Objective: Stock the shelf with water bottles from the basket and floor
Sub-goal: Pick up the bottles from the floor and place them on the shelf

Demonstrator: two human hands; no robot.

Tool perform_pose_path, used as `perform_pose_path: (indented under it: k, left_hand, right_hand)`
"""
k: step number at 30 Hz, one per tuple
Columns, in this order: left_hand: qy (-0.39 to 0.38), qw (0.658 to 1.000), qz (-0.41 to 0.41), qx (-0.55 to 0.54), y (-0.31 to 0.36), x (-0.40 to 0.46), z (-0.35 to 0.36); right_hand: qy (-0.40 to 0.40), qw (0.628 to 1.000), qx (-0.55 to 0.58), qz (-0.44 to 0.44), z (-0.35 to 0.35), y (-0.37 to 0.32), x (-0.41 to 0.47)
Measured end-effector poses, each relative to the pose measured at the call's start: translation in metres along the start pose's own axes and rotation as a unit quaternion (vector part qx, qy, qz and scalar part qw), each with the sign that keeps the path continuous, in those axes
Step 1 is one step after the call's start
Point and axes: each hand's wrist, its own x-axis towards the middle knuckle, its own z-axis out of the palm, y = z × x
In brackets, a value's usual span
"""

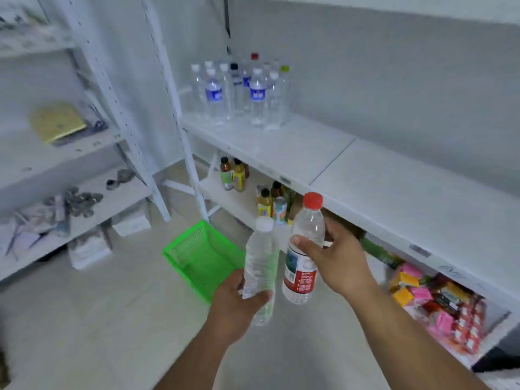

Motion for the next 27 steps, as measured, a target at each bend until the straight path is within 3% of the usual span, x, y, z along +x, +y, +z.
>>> perform_pose_path:
  k: [5, 12, 27]
  left_hand:
    - [0.019, 0.999, 0.05, 0.005, 0.038, -0.008, -0.083]
    - [0.05, 0.996, 0.08, 0.003, 0.048, 0.007, -0.148]
    - [0.056, 0.995, 0.074, 0.028, 0.06, 0.159, -0.208]
  right_hand:
    - [-0.002, 0.999, 0.021, -0.036, 0.036, -0.085, -0.002]
    - [0.003, 0.998, 0.031, -0.062, 0.088, -0.136, 0.02]
    - [0.022, 0.998, 0.037, -0.05, 0.155, -0.143, 0.159]
